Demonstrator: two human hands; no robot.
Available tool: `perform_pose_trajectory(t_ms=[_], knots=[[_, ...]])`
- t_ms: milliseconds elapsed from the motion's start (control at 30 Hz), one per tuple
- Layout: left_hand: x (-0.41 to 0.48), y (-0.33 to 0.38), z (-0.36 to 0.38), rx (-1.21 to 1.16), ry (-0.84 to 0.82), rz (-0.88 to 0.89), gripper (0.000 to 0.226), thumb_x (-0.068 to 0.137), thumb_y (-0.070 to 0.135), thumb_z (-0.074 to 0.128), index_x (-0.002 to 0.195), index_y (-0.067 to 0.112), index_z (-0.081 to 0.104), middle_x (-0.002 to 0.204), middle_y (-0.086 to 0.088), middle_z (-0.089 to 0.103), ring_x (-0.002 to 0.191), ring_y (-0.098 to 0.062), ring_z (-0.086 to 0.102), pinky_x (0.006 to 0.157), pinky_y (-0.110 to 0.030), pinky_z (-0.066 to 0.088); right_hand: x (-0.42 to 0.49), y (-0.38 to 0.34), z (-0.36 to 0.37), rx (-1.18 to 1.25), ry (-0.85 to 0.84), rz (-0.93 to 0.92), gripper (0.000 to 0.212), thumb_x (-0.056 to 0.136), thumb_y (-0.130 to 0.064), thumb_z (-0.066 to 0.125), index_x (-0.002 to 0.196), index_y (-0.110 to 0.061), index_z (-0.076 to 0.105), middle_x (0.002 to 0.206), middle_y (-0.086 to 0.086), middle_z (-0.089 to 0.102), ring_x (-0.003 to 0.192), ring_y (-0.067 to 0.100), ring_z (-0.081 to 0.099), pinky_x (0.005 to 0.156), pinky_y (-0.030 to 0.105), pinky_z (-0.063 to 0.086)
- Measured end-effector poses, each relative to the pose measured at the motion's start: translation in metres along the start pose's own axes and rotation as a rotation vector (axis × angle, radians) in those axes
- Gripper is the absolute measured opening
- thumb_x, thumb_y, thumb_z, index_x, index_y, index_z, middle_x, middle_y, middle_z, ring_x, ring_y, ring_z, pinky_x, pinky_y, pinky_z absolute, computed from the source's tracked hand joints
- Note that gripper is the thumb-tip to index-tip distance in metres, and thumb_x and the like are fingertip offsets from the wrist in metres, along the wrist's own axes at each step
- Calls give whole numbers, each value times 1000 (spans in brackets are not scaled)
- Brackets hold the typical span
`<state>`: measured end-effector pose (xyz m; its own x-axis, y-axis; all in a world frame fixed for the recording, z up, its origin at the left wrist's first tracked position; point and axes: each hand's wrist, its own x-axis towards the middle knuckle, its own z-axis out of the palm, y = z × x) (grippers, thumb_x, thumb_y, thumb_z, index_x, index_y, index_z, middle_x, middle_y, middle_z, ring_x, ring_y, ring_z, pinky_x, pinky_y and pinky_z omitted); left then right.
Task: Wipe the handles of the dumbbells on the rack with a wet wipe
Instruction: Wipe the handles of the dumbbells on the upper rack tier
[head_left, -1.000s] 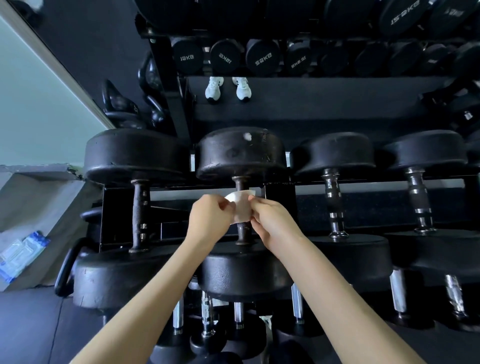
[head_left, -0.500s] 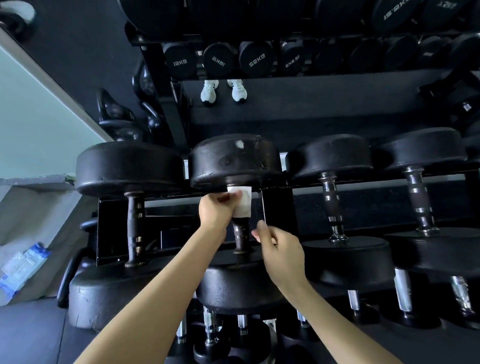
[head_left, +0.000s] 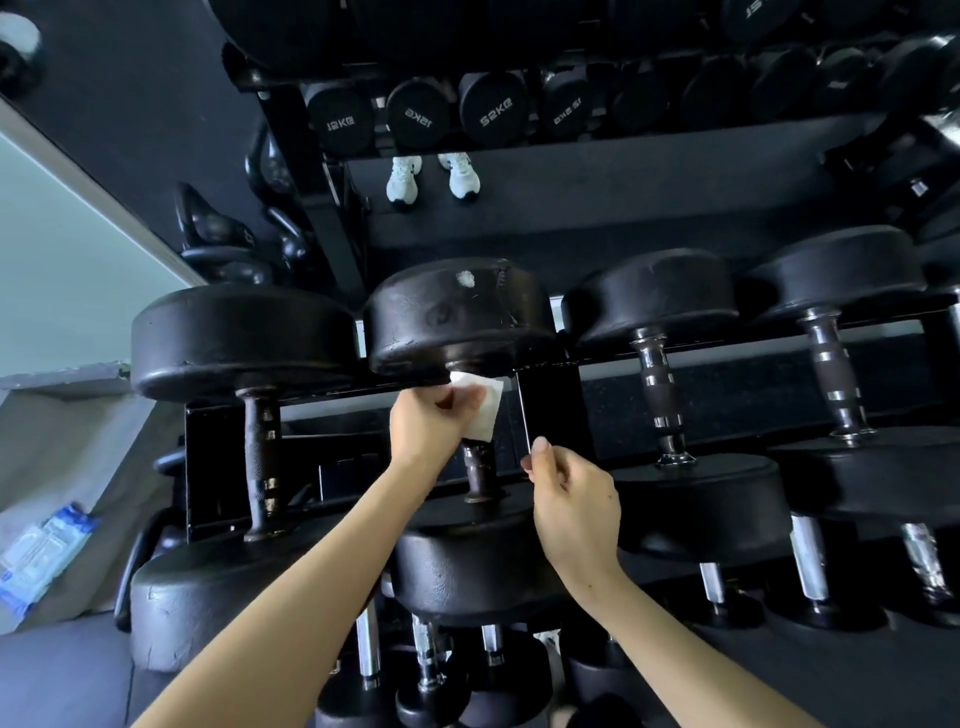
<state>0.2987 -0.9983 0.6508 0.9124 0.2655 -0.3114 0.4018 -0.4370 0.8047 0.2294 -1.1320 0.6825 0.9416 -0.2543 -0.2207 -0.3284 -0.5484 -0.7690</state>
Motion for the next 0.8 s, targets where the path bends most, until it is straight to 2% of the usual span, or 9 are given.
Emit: perform_pose_trajectory(t_ms=[67,200,333,400,467,567,667,733,800], knots=[[-5,-10,-2,119,-41,45,47,82,37,70,63,-5,61,54,-4,42,54,-13,34,50,-27,28,0,0,-1,-29,-16,-4,47,97,-35,40,72,-2,61,63,9,64,63,22,61,63,36,47],[-12,-24,-5,142,-175,-14,46,84,40,68,71,-5,67,59,-7,50,58,-15,38,55,-28,32,-2,6,-4,-58,-79,-115,52,97,-42,34,54,-14,42,46,-4,42,47,12,42,52,23,34],[1,-16,0,-295,-156,-230,41,84,38,68,74,-1,64,72,-6,59,72,-18,55,67,-34,50,-5,17,-1,-47,-119,-232,64,91,-51,23,58,-5,53,61,8,61,65,20,58,71,15,38],[11,-5,0,-440,-138,-282,32,87,36,66,83,5,63,76,-3,62,74,-15,59,66,-30,54,-5,20,0,-52,-120,-229,67,90,-53,23,61,-3,56,67,12,65,72,25,61,77,10,37],[18,4,-2,-495,-158,-299,24,89,30,64,95,6,64,82,-1,65,77,-13,62,60,-24,53,-5,22,2,-45,-121,-218,66,90,-54,23,58,-4,52,66,12,65,74,28,62,82,11,38],[21,3,-2,-548,-170,-392,26,86,29,67,93,5,65,87,-5,66,81,-18,63,71,-31,56,-7,22,2,-38,-106,-226,64,90,-54,24,55,-6,46,60,11,62,70,28,62,86,22,44],[19,1,-2,-682,-157,-494,35,81,26,73,102,0,64,93,-11,67,80,-21,63,74,-32,54,-8,21,3,-37,-85,-233,62,90,-53,24,54,-7,45,68,14,66,73,29,62,88,26,45],[18,3,2,-645,-97,-467,32,81,28,73,98,2,65,89,-8,67,79,-21,62,75,-34,53,-7,22,3,-45,-66,-245,62,90,-53,24,55,-7,49,68,13,66,70,27,62,83,20,43],[14,6,7,-370,-13,-321,28,84,34,69,76,8,64,70,-1,59,66,-13,53,66,-29,47,-7,23,4,-51,-53,-261,62,90,-52,25,57,-7,52,61,8,63,64,24,60,73,15,40]])
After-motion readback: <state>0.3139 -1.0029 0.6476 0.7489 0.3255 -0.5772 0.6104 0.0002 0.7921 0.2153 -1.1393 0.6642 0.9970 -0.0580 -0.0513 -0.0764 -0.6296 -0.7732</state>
